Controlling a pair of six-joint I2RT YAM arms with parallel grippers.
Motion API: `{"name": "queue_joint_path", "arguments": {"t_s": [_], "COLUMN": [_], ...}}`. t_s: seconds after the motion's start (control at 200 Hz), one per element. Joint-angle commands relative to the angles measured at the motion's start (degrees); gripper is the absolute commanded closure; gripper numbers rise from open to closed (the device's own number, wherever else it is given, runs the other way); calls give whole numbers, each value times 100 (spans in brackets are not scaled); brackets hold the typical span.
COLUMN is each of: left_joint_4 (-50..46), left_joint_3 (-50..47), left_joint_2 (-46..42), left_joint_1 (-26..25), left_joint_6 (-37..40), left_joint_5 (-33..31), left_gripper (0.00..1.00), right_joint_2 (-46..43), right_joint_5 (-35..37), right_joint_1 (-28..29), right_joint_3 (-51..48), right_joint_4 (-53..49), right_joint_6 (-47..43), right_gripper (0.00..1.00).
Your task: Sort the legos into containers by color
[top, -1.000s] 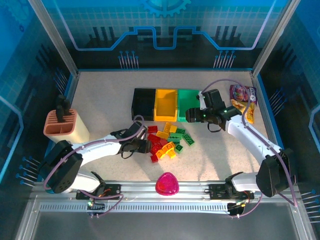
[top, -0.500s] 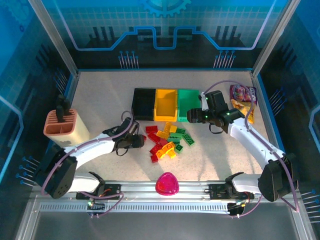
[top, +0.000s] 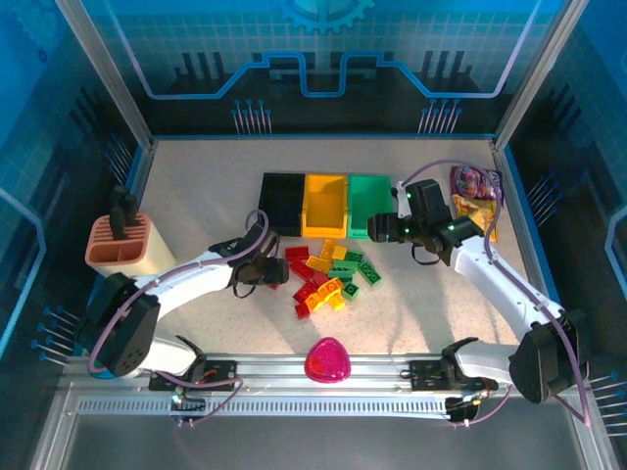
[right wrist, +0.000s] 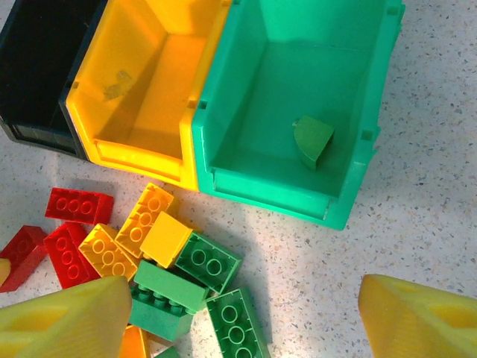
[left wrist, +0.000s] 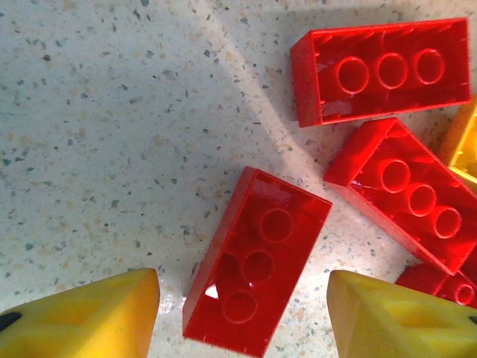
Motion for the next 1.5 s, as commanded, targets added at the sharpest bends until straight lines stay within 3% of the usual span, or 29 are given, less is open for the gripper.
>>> {"name": "queue_joint_path", "arguments": {"t_s": [0.0, 0.285, 0.505, 0.665, 0.981, 1.376, 1.461, 1.491], "left_joint_4": [-187, -176, -297, -435, -755, -987, -1055, -1100], "left_joint_3": [289, 403, 516, 683, 1764, 3849, 4180, 4306], "left_joint_2": [335, 817, 801, 602, 198, 1817, 2126, 2216], "left_joint_1": [-33, -160, -165, -144, 308, 968, 1111, 1145], "left_joint_6": [204, 147, 179, 240, 575, 1114, 1098, 1102], "left_joint_5": [171, 159, 6, -160, -207, -153, -147, -148], "left_gripper": [40, 46, 71, 78, 79, 78, 72, 60], "right_joint_2": [-164, -236, -273, -330, -449, -792, -860, -879], "right_joint_5": [-31, -69, -64, -82, -251, -350, -405, -408], "right_joint_1": [-89, -137, -159, -177, -170, -64, 12, 52], "right_joint_3": [-107, -360, -449, -529, -856, -1091, -1062, -1044], "right_joint_4": [-18, 130, 155, 175, 190, -52, -130, -155], "right_joint_6": [20, 82, 81, 99, 73, -114, -261, -314], "right_gripper": [19, 19, 19, 19, 20, 20, 19, 19]}}
